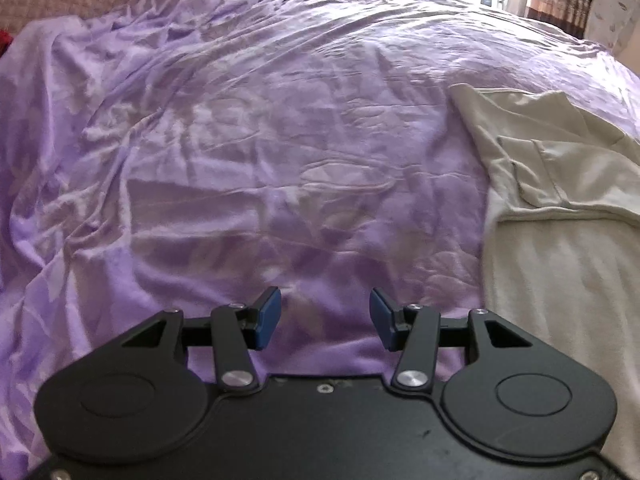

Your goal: Fold small clothes

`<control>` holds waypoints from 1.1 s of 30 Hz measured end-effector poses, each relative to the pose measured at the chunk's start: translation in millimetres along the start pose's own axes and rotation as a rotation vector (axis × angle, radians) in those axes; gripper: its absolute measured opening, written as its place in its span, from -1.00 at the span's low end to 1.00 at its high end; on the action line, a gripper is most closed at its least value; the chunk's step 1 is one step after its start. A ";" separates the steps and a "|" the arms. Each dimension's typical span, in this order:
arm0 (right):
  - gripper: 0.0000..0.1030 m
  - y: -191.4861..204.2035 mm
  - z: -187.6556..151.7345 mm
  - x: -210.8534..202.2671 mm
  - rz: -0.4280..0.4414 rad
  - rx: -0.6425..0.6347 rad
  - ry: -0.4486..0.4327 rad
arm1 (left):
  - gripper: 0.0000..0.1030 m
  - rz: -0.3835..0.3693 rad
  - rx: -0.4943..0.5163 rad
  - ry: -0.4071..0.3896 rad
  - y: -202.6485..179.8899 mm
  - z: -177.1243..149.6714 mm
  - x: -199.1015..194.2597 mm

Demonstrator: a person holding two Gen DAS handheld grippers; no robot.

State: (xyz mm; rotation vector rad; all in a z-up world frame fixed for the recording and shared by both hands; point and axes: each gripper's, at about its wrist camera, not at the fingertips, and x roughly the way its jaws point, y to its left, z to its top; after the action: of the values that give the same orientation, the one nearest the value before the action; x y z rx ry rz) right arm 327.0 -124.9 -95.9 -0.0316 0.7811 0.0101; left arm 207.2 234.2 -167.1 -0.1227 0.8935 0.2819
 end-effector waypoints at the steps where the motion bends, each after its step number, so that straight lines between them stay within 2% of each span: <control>1: -0.01 -24.7 -2.8 2.3 -0.025 0.042 0.014 | -0.02 0.002 0.016 -0.010 -5.4 -0.2 -1.3; 5: -0.01 -108.6 -18.4 23.3 -0.143 0.181 0.061 | -0.02 -0.010 0.080 -0.048 -26.7 -4.7 -9.0; 8: -0.01 -146.2 -30.5 62.7 -0.111 0.272 0.196 | -0.02 0.006 0.101 -0.041 -37.9 -9.4 -10.2; 11: 0.00 -161.2 -37.5 70.1 -0.062 0.311 0.187 | -0.02 -0.001 0.104 -0.033 -46.2 -11.4 -13.1; 15: -0.05 -168.8 -40.9 25.6 0.016 0.282 0.128 | -0.02 -0.041 0.104 -0.020 -54.8 -23.8 -30.3; 18: -0.05 -179.2 -58.2 -22.6 0.099 0.264 0.112 | -0.02 -0.037 0.086 0.003 -62.2 -35.7 -47.0; 21: -0.04 -192.0 -81.2 -65.6 0.176 0.255 0.086 | -0.01 -0.076 0.071 -0.011 -72.1 -48.6 -66.5; 23: -0.03 -197.9 -89.6 -82.4 0.179 0.239 0.082 | -0.01 -0.072 0.090 -0.012 -83.7 -56.1 -74.5; 26: 0.19 -203.9 -108.6 -106.2 0.135 0.180 0.096 | -0.01 -0.067 0.116 0.005 -98.9 -65.4 -80.2; 28: 0.18 -210.6 -124.3 -111.1 0.116 0.172 0.138 | -0.01 -0.070 0.110 0.015 -103.0 -70.9 -83.7; 31: 0.18 -220.8 -146.7 -114.2 0.142 0.167 0.166 | -0.01 -0.060 0.105 0.028 -101.7 -84.9 -86.8; 33: 0.18 -220.7 -159.1 -116.6 0.122 0.159 0.182 | -0.01 -0.077 0.079 0.060 -96.0 -96.7 -84.8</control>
State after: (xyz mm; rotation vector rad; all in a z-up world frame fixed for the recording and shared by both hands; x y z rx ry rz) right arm 136.8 -350.3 -121.2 0.1681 0.9631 0.0620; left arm 112.4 104.8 -162.1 -0.0923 0.9563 0.1720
